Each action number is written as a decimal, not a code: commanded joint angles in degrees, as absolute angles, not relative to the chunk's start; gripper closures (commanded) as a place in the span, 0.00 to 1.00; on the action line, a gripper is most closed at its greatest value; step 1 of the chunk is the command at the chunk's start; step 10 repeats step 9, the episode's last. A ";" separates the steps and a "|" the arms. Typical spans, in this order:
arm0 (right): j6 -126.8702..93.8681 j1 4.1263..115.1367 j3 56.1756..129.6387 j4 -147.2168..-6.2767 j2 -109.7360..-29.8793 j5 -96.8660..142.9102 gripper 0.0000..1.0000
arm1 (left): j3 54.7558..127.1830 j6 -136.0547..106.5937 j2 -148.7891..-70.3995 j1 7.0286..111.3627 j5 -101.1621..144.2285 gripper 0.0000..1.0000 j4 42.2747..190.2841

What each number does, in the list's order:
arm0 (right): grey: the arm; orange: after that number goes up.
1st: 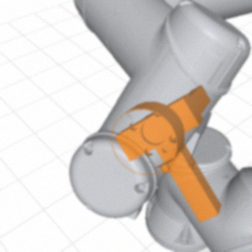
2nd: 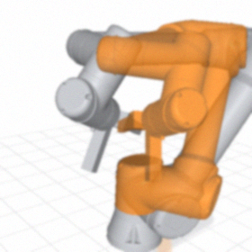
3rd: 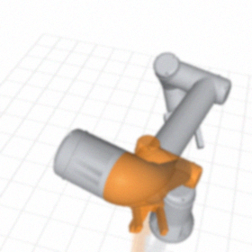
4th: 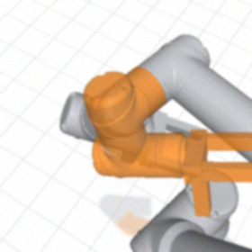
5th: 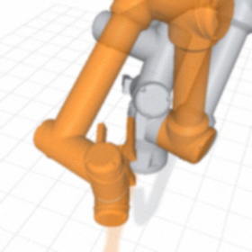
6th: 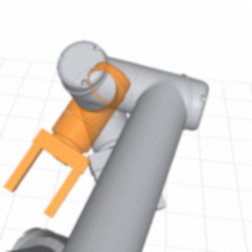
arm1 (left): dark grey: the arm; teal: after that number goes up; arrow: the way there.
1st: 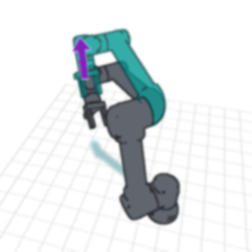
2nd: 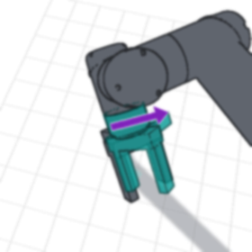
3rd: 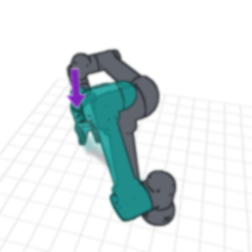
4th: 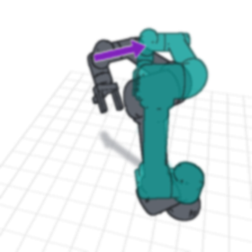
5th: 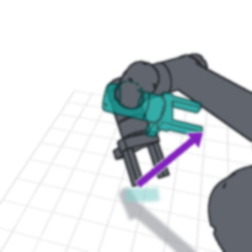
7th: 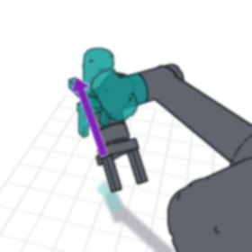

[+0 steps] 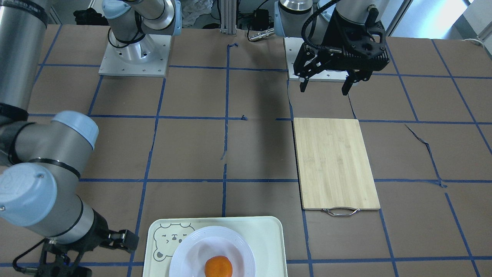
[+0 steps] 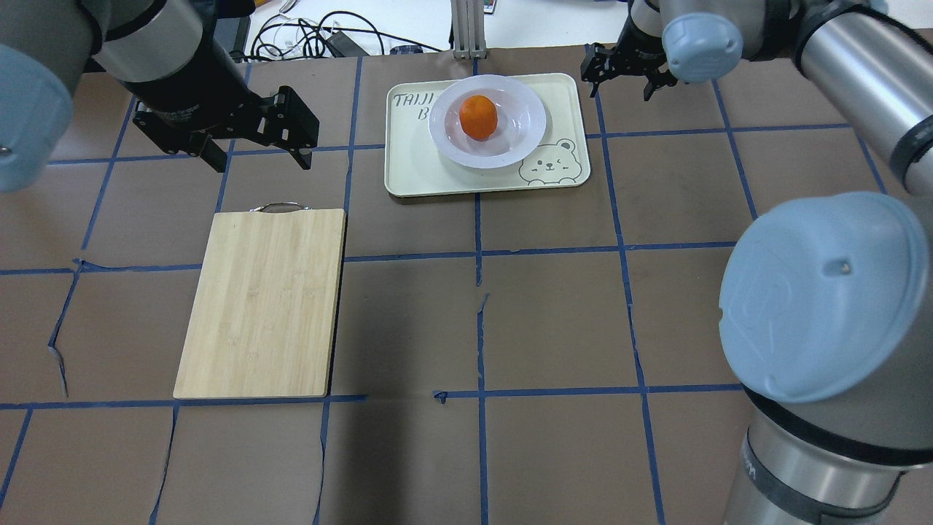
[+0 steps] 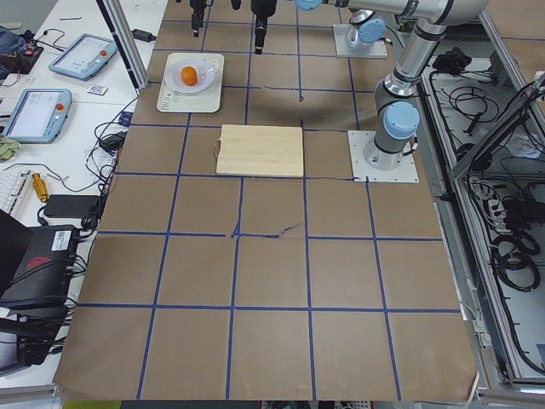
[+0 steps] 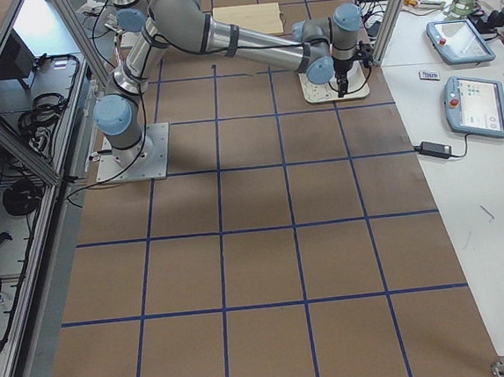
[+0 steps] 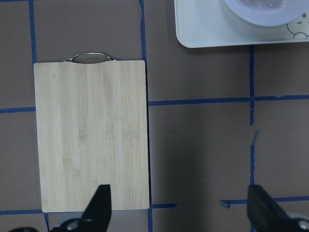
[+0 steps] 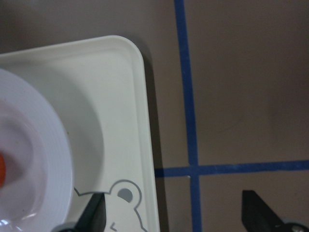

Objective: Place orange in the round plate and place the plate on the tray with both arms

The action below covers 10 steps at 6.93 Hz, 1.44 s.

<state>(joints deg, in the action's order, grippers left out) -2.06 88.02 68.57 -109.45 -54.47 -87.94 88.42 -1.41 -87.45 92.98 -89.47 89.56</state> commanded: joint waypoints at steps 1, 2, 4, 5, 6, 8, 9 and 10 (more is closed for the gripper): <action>-1.58 88.68 70.12 -94.62 -66.57 -91.76 0.00 | 88.42 -1.41 -87.45 92.99 -89.47 0.00 89.56; -1.50 88.77 74.05 -91.26 -73.58 -91.84 0.00 | 88.42 -1.41 -87.45 92.99 -89.47 0.00 89.56; -1.49 88.77 86.51 -92.28 -85.29 -91.76 0.00 | 88.42 -1.49 -87.45 92.99 -89.47 0.00 89.56; -1.23 88.77 89.79 -94.29 -86.82 -91.76 0.00 | 88.50 -1.49 -87.45 92.99 -89.47 0.00 89.56; -0.88 88.77 89.82 -95.79 -87.01 -91.50 0.00 | 88.51 -1.49 -87.45 92.99 -89.47 0.00 89.56; -0.36 88.77 89.74 -96.58 -87.01 -90.88 0.00 | 88.51 -1.41 -87.45 92.99 -89.47 0.00 89.56; 1.91 88.68 89.91 -98.24 -86.84 -90.79 0.00 | 88.51 -1.49 -87.45 92.99 -89.47 0.00 89.56; 1.91 88.68 89.91 -98.24 -86.84 -90.79 0.00 | 88.51 -1.49 -87.45 92.99 -89.47 0.00 89.56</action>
